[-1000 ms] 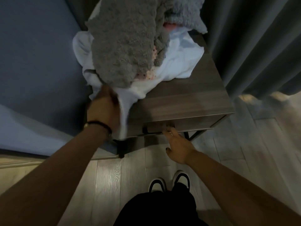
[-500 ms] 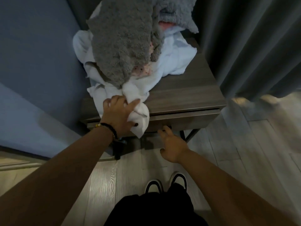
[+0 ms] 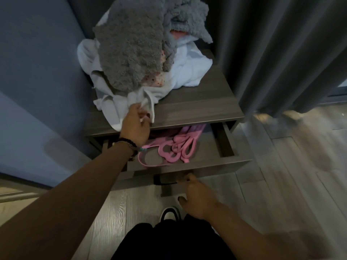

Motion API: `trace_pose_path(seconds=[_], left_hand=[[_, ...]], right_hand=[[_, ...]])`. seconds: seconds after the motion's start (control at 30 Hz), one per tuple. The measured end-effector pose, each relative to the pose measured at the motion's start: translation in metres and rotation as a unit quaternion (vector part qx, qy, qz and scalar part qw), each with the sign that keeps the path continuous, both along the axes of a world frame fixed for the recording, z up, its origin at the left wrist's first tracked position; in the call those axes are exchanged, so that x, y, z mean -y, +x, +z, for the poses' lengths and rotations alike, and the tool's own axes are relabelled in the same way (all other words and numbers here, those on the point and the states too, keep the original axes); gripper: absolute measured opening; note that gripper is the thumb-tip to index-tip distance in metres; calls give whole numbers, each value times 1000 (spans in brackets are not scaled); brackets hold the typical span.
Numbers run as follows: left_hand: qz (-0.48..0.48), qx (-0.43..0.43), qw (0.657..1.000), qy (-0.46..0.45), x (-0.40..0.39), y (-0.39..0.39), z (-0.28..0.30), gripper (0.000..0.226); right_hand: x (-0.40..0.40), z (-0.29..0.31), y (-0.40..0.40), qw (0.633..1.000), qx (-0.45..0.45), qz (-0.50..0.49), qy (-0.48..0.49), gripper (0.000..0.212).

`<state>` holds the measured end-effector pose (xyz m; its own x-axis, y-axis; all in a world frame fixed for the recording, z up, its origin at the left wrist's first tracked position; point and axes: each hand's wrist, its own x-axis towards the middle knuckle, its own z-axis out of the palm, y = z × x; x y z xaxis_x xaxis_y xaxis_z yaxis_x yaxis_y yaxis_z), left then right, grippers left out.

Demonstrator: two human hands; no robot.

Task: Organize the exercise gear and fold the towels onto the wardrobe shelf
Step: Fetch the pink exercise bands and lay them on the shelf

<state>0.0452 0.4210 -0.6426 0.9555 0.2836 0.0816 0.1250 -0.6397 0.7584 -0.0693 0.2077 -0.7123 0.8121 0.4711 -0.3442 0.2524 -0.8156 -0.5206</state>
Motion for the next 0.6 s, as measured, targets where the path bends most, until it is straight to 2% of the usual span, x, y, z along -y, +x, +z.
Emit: trace_pose_path(seconds=[0.03, 0.1, 0.17, 0.23, 0.33, 0.43, 0.5, 0.6], left_hand=[[-47, -13, 999, -7, 3, -1, -3, 52], [-120, -49, 987, 91, 4, 1, -12, 73], [-135, -108, 962, 211, 3, 7, -17, 77], [-107, -106, 957, 249, 11, 17, -13, 73], [-117, -21, 960, 253, 29, 21, -2, 64], [-192, 71, 965, 164, 42, -1, -8, 44], [-252, 73, 955, 136, 50, -20, -20, 36], [-296, -9, 946, 129, 60, -33, -45, 32]], right_hand=[[0, 7, -1, 999, 34, -19, 33, 39], [-1, 23, -1, 983, 115, -70, 124, 29], [1, 35, 5, 964, 173, -93, 181, 30], [7, 39, 13, 963, 181, -95, 173, 31], [21, 33, 22, 980, 136, -113, 87, 34], [29, 30, 18, 984, 145, -105, -3, 36], [29, 32, 15, 985, 136, -109, 5, 31], [30, 35, 11, 986, 109, -128, 1, 32]])
